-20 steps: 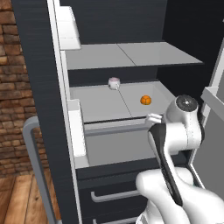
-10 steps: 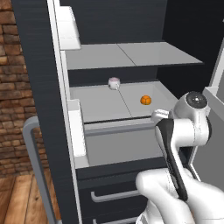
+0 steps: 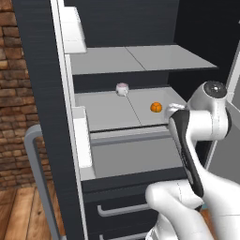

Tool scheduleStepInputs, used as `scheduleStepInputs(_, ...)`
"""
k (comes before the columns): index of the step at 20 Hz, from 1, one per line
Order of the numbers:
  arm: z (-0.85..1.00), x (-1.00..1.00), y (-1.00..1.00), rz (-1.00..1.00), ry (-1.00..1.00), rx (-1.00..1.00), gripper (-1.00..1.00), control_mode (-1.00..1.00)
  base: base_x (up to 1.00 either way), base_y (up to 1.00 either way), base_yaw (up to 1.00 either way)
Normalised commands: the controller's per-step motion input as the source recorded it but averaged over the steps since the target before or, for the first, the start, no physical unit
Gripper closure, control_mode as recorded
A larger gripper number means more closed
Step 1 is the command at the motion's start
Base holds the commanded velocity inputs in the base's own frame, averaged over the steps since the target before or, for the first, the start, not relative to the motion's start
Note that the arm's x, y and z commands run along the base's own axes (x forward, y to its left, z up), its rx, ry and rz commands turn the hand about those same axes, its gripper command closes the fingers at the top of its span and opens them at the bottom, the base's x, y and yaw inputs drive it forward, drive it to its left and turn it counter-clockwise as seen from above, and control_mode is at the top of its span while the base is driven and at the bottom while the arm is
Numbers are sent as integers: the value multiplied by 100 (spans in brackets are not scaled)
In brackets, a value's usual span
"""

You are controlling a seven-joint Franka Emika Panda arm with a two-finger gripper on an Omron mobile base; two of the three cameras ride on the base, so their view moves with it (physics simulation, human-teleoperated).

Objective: Pick the orange and tangerine from the fridge and place them on the plate next to the blender to make a fruit smoothie.

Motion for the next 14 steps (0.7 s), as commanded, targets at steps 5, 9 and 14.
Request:
scheduleStepInputs(5, -8, 9, 4, 5, -1, -9, -100, -100, 0, 0, 0)
scheduleStepInputs(9, 0, 40, -6, 20, 0, -5, -100, -100, 0, 0, 0)
scheduleStepInputs(14, 0, 37, -15, 27, 0, -2, -100, -100, 0, 0, 0)
